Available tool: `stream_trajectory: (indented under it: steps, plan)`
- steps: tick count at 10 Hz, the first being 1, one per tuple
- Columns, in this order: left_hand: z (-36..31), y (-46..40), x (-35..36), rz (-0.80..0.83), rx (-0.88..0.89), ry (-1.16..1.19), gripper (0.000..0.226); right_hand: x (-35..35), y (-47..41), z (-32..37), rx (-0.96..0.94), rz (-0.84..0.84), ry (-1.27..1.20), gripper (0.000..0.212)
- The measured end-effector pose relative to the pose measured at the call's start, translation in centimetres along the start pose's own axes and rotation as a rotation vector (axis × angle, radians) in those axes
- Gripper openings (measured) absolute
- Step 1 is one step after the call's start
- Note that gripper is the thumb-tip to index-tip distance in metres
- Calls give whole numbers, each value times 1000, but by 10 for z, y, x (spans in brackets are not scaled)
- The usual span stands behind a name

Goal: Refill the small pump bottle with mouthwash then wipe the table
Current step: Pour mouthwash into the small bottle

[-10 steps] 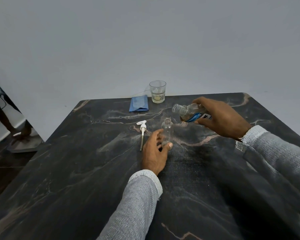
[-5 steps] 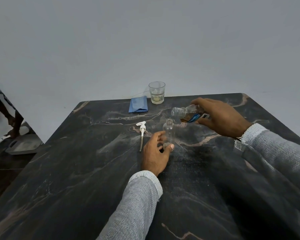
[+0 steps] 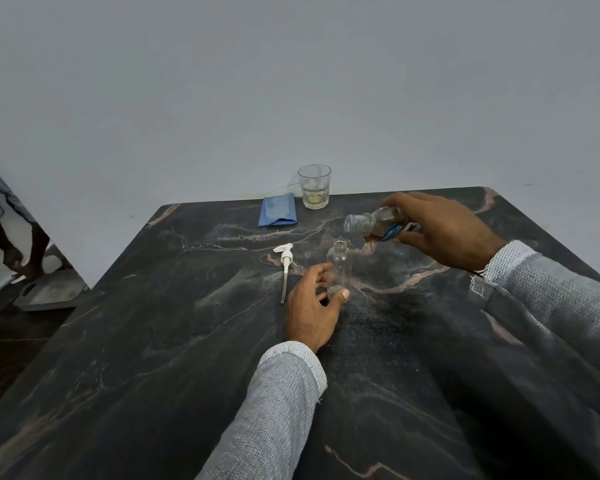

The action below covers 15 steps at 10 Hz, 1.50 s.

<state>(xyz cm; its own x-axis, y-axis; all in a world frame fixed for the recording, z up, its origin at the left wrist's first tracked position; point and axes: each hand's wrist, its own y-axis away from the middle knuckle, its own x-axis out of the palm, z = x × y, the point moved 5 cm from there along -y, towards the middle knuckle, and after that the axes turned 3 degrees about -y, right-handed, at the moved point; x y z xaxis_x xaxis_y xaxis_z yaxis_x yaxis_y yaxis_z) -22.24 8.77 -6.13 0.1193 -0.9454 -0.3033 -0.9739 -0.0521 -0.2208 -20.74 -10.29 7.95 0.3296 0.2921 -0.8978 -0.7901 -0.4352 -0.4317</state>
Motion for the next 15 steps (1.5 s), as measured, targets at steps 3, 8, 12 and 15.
stream_trajectory:
  steps: [3,8,12,15]
  plan:
    - [0,0,0,7,2,-3,48,0,-1,1,-14,11,28,55]
    - [2,-1,0,-4,14,9,46,-5,-4,4,-40,15,69,53]
    - [2,0,0,1,14,5,47,-3,-7,4,-41,40,89,55]
    - [1,-1,0,-2,25,13,47,-7,-8,4,-36,42,92,54]
